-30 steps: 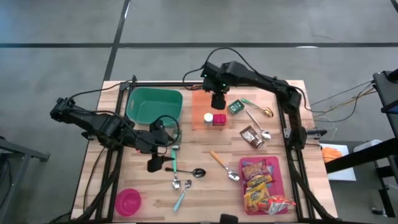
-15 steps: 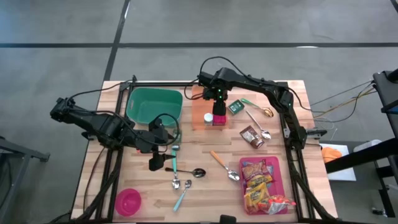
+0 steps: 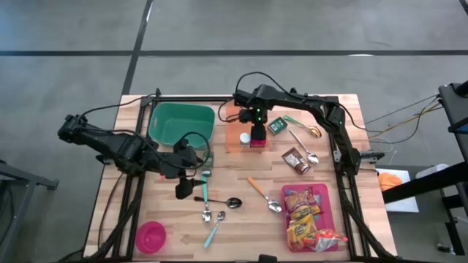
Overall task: Pick & Place Food Item
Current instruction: Put the brown seasoning bottle into the orange bin
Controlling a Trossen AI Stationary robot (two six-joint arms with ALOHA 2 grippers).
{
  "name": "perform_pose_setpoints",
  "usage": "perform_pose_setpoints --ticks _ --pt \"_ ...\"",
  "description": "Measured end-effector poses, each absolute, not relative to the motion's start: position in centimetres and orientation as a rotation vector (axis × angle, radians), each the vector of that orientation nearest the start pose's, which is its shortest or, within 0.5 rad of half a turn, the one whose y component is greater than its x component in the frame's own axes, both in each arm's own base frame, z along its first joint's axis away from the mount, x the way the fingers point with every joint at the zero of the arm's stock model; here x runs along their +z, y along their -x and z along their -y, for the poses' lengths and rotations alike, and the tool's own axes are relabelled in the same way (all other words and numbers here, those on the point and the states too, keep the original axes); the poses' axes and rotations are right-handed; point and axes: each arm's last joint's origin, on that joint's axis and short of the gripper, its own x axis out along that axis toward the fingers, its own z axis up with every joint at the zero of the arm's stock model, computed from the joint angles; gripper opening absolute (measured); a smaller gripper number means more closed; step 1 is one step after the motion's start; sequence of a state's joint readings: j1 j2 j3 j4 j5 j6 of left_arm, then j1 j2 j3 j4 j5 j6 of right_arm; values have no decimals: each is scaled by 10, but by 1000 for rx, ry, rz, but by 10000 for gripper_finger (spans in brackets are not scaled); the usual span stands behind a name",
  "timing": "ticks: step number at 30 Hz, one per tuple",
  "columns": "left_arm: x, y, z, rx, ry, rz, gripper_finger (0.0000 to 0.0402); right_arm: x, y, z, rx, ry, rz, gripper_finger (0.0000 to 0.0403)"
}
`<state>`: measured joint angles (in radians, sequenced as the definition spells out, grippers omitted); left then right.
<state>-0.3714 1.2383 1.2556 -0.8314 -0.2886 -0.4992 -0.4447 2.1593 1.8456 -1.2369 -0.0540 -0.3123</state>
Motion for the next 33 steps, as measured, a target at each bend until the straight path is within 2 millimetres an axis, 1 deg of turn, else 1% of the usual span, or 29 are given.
perform_pose_setpoints --ticks 5,15,21,33 --pt "348 -230 81 108 220 -742 370 200 -379 180 -46 -155 -1516 170" --pt "346 -231 81 107 221 -739 370 191 -376 178 -36 -161 -1531 170" --pt "346 -231 81 107 220 -739 370 190 -376 178 -37 -161 -1528 195" --pt "346 -231 81 106 217 -739 370 190 -377 178 -45 -164 -1523 203"
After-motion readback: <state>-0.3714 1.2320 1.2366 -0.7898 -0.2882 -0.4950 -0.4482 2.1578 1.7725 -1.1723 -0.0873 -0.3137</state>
